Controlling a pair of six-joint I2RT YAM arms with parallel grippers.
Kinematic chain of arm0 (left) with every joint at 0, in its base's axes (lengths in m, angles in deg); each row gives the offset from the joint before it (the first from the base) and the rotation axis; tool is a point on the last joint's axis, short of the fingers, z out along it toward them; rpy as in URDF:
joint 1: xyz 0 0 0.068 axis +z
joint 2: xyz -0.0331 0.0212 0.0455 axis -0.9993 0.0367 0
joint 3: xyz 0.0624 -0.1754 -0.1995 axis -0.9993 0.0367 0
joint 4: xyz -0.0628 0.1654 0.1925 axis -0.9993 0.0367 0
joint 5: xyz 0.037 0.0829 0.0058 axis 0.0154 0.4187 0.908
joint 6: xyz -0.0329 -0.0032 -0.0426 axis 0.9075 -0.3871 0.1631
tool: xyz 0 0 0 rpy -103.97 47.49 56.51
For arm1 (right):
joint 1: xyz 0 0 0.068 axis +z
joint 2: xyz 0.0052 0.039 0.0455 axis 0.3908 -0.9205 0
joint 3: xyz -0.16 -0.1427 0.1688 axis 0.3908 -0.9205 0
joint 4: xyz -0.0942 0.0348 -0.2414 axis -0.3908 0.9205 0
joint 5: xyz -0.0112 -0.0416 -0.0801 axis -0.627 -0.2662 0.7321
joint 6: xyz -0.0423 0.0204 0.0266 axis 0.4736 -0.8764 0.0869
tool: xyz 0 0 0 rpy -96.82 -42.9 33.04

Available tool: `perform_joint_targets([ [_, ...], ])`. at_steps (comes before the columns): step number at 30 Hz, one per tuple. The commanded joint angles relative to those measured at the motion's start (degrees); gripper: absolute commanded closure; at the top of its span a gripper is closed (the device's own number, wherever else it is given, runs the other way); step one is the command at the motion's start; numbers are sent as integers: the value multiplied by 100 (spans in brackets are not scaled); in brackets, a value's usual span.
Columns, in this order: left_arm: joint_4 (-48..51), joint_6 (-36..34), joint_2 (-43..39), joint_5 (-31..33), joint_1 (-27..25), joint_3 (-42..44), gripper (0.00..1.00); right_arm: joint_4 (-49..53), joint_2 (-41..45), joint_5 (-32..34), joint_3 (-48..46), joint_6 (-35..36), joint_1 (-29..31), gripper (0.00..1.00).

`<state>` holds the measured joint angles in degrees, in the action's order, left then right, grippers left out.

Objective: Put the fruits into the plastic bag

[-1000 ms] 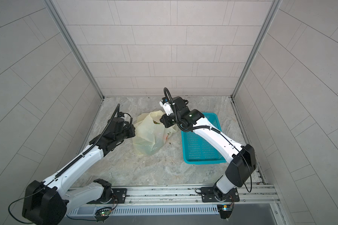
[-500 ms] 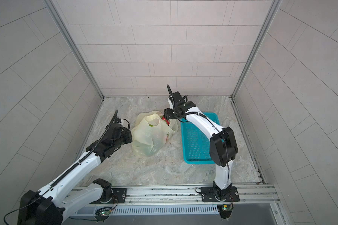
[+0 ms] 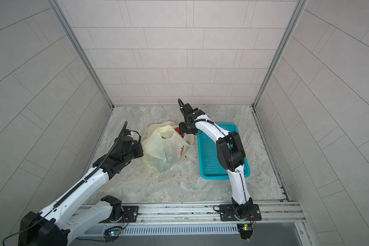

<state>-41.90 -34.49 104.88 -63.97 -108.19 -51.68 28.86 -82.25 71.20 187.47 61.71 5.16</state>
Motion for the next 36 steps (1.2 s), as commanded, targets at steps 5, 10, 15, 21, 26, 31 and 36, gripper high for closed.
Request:
perform_joint_targets([
  [5, 62, 12, -39, 119, 24, -8, 100, -439, -332, -302, -111, -556, 16, 51],
  [10, 76, 4, -44, 119, 33, -25, 100, -1198, -28, -635, -577, -528, 14, 98],
  [15, 101, -9, -36, 136, 34, -31, 100, -1987, 716, -1025, -1174, -233, 23, 100],
  [21, 101, 36, -27, 164, 34, -25, 100, -2735, 1749, -1611, -1923, -73, 55, 100],
  [26, 84, 59, -18, 180, 34, -4, 100, -2857, 2264, -1829, -2228, 61, 167, 100],
  [31, 75, 74, -16, 198, 34, -26, 100, -2858, 2559, -2048, -2255, 103, 333, 100],
  [36, -89, 99, -27, -121, 30, -70, 100, -2679, 2709, -1943, -1939, 116, 480, 100],
])
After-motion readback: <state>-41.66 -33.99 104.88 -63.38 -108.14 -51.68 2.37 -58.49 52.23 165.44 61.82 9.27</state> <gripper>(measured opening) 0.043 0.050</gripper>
